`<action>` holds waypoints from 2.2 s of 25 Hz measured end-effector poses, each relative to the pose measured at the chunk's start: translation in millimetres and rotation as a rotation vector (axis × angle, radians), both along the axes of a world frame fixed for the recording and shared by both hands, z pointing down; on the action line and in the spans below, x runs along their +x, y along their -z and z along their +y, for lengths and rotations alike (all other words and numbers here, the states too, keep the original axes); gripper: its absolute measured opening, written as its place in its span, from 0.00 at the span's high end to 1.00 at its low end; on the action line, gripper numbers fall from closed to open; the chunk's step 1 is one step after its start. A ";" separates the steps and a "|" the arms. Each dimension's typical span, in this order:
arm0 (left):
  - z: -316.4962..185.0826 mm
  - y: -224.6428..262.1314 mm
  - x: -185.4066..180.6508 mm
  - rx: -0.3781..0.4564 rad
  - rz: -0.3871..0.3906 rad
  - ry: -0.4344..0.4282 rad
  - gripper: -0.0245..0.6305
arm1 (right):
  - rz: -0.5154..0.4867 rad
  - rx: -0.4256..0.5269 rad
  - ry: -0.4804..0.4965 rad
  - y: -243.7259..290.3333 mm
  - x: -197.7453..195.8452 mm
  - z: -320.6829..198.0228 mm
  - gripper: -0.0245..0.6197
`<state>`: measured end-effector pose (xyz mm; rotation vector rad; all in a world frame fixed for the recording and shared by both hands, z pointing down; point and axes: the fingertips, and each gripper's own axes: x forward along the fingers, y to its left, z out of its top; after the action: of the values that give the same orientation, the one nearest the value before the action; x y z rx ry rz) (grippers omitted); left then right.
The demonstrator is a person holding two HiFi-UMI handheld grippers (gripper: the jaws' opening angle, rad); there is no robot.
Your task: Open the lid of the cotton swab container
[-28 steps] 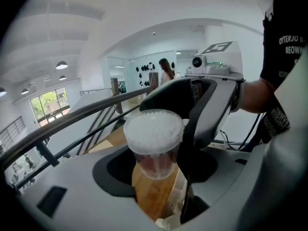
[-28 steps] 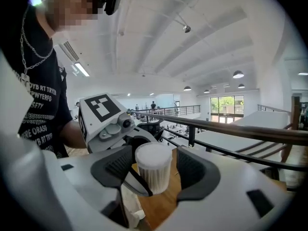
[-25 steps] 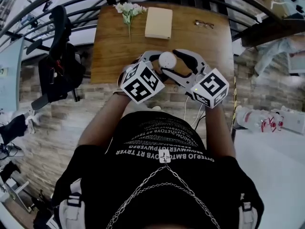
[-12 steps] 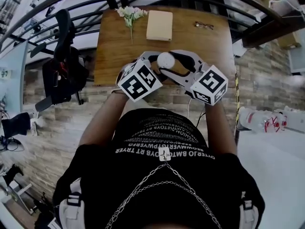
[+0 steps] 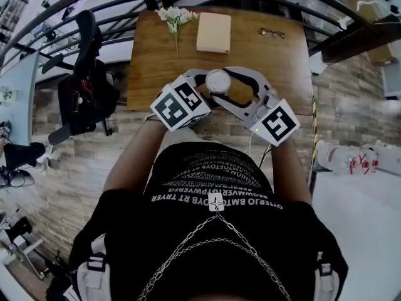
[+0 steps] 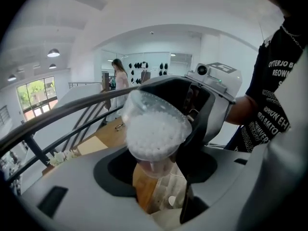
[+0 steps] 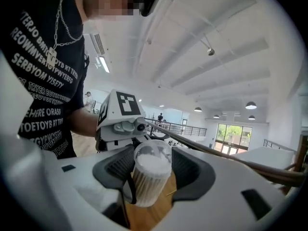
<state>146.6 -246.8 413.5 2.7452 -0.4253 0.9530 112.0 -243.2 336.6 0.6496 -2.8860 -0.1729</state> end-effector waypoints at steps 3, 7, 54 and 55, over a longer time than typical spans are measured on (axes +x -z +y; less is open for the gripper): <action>-5.6 -3.2 -5.4 0.037 -0.041 0.022 0.55 | -0.052 -0.027 -0.001 9.7 4.2 2.6 0.58; -8.8 -3.1 -8.1 0.052 -0.044 0.043 0.55 | -0.086 -0.051 0.011 18.1 8.3 6.7 0.61; -30.9 48.7 -108.6 0.220 0.029 0.422 0.55 | -0.061 -0.120 -0.641 -12.7 159.1 -18.4 0.94; -30.9 48.6 -108.0 0.220 0.029 0.419 0.55 | -0.061 -0.121 -0.642 -12.4 159.1 -18.7 0.94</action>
<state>38.6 -277.7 364.9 2.6815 -1.1052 0.7944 271.1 -261.9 349.0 1.5161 -2.5499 0.1111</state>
